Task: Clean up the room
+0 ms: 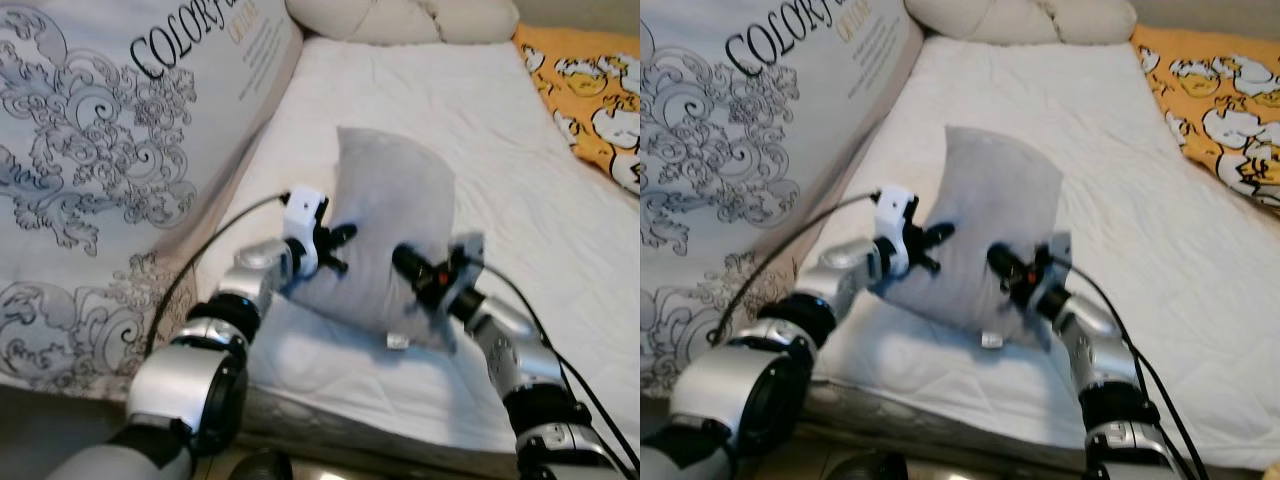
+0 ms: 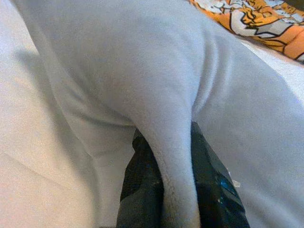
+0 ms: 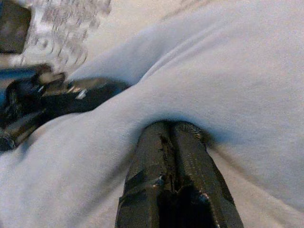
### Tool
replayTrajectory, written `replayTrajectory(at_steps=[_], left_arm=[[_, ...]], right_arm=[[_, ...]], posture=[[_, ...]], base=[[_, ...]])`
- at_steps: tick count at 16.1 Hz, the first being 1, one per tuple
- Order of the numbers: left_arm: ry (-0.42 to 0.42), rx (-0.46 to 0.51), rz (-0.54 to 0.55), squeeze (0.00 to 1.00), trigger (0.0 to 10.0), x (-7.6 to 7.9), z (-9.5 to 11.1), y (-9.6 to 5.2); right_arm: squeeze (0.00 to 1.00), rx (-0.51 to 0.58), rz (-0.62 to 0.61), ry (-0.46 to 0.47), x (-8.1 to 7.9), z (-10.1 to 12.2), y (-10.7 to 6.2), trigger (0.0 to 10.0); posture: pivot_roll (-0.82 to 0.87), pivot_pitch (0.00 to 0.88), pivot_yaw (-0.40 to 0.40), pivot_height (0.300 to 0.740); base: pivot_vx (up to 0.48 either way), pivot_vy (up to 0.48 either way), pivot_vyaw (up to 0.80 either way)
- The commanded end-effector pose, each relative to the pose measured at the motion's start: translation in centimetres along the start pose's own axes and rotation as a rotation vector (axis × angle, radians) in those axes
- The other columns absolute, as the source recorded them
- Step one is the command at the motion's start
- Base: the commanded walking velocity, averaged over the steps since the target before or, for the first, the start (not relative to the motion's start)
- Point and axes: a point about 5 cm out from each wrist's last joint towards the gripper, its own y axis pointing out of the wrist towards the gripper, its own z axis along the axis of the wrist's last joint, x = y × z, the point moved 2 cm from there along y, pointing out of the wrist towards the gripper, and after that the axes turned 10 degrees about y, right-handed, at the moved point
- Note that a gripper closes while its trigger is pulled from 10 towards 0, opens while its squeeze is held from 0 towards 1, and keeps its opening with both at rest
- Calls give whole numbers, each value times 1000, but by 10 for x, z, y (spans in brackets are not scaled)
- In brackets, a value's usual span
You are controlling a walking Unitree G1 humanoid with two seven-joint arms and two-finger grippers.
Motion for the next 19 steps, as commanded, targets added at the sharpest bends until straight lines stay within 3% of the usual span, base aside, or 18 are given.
replayTrajectory(at_steps=[1,3,4,7,10,12,13,14,17,19], left_arm=[[177,62,20,0,0,-12,25,-4],[290,60,69,0,0,-24,28,-14],[260,91,164,0,0,-39,31,-23],[223,96,254,0,0,-51,30,-31],[317,104,218,0,0,-46,27,-35],[345,144,220,0,0,-40,28,-38],[358,174,245,0,1216,-37,29,-41],[378,196,271,0,9961,-36,29,-44],[435,199,320,0,10000,-31,26,-52],[404,181,373,0,10000,-34,21,-59]], right_arm=[[0,98,-43,0,-1,21,2,10000],[0,144,-52,0,-4,31,2,10000],[0,140,21,-9,-16,35,-2,10000],[0,45,89,-55,-23,26,-11,10000],[0,112,-121,-81,0,38,-14,10000],[0,85,-215,-129,5,30,-13,10000],[0,118,-251,-97,6,29,-11,10000],[0,150,-287,-73,7,30,-9,10000],[0,218,-438,-129,9,29,-6,10000],[0,242,-446,-77,2,23,-3,10000]], posture=[[-81,0,68,740],[-75,0,67,740],[-66,0,62,740],[-59,0,55,740],[-60,0,55,740],[-61,0,60,740],[-56,0,57,740],[-53,0,55,740],[-47,0,44,740],[-44,0,44,740]], base=[[0,0,0],[0,0,0],[0,0,0],[0,0,0],[0,0,0],[0,0,0],[0,0,0],[0,0,0],[0,0,0],[0,0,0]])
